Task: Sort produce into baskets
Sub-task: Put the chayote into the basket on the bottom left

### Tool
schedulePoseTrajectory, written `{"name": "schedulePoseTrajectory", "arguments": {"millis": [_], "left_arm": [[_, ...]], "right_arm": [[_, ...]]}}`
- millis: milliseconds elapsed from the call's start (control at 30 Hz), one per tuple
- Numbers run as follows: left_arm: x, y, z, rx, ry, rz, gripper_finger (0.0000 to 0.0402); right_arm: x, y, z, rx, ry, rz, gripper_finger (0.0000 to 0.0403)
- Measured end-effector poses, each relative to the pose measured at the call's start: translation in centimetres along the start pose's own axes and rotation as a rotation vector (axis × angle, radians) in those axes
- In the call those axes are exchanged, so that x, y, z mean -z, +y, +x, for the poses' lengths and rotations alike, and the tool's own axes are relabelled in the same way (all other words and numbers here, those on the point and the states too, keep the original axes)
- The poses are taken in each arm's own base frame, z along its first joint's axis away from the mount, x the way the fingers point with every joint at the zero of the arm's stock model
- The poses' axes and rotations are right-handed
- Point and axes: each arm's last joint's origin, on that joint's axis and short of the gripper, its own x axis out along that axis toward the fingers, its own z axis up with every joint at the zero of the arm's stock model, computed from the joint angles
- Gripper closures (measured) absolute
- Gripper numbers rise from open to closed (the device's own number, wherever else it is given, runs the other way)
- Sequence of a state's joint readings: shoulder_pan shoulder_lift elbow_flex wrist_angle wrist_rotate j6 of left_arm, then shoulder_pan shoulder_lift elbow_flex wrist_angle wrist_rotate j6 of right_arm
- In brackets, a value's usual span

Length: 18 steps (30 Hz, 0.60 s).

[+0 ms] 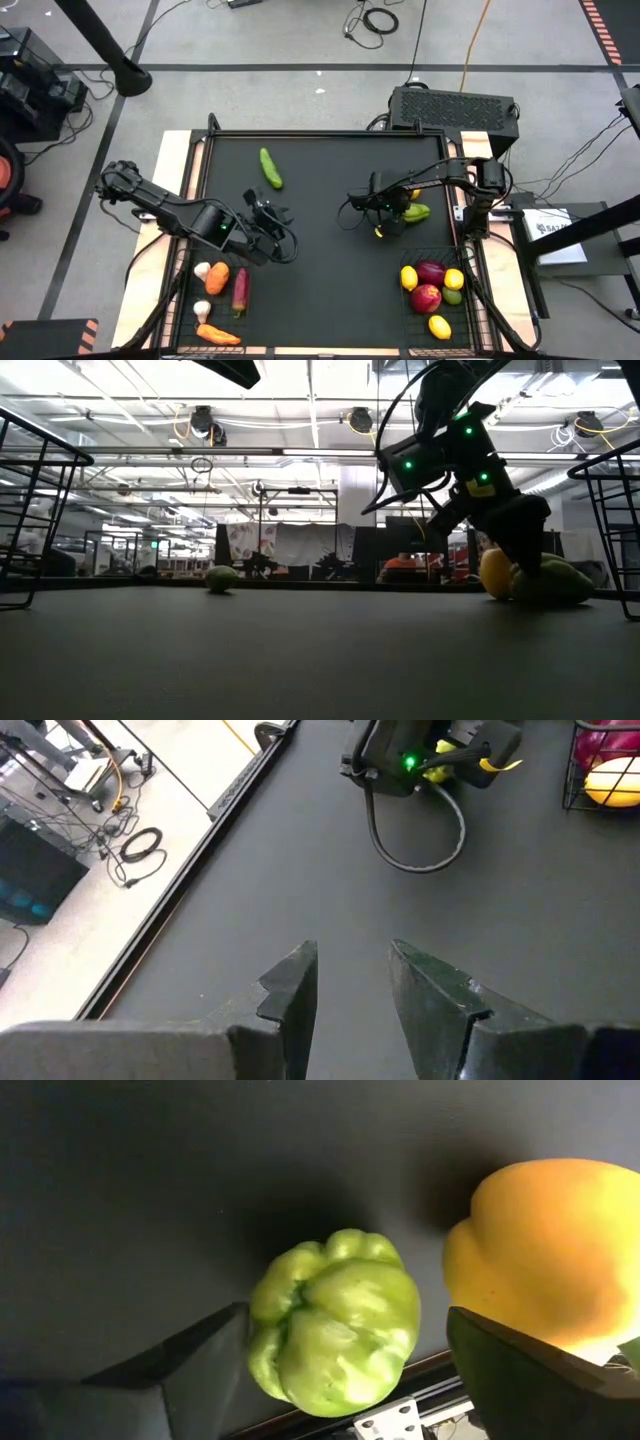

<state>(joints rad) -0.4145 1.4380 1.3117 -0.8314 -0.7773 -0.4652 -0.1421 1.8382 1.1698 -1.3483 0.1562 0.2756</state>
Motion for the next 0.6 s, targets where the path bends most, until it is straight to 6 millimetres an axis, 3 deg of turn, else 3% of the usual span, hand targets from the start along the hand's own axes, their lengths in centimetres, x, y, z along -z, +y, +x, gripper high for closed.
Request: {"name": "schedulePoseTrajectory", "arguments": {"millis": [400,600], "left_arm": [[0.00,0.00,0.00,0.000,0.000,0.001,0.0270],[-0.01,0.01,0.00,-0.004,-0.002,0.001,0.0270]], "right_arm": [[-0.03,0.06,0.00,-0.017,0.001,-0.001,0.0152],[-0.44,0.61,-0.87,-0.174,-0.019,-0.025,0.0180]]}}
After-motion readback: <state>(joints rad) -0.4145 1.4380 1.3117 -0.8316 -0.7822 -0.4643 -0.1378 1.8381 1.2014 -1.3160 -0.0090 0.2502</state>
